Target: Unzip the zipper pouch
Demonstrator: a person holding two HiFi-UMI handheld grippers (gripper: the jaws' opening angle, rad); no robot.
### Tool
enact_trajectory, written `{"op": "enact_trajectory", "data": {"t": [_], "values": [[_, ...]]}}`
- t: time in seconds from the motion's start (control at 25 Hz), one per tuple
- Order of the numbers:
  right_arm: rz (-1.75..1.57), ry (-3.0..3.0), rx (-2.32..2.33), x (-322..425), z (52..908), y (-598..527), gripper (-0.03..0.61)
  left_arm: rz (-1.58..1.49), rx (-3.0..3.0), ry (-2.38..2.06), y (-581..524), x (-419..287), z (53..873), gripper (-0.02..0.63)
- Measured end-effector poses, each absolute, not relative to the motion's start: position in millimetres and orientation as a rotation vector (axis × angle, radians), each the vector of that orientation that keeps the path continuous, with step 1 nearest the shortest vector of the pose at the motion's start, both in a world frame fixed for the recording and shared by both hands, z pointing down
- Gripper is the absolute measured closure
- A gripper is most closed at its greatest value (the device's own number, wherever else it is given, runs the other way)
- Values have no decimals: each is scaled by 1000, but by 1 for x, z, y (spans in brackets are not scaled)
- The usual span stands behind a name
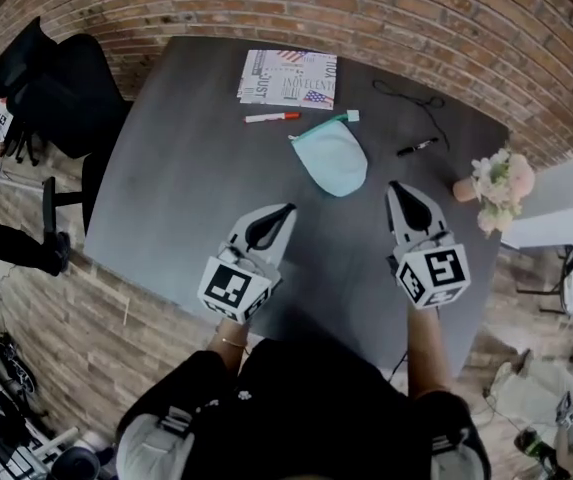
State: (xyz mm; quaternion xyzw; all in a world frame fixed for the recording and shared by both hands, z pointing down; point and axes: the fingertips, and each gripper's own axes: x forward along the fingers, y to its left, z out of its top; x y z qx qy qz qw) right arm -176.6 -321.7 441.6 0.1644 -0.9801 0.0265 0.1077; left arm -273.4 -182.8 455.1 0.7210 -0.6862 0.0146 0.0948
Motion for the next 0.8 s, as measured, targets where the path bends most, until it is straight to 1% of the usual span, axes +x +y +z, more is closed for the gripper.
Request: {"op": "enact_trajectory", "data": {"t": [0.52, 0.6, 0.68, 0.8], "values": [[94, -2740, 497, -232, 495, -372, 577, 53, 2120, -1968, -203, -309, 488, 611], [89, -2706, 475, -244, 506, -379, 572, 54, 2089, -1959, -204, -315, 493, 611], [82, -2667, 457, -254, 519, -387, 551, 40, 2087, -1964, -206, -322, 494, 611], [81, -2620, 435, -268, 536, -399, 548, 21, 2089, -1964, -208, -329, 495, 611]]}}
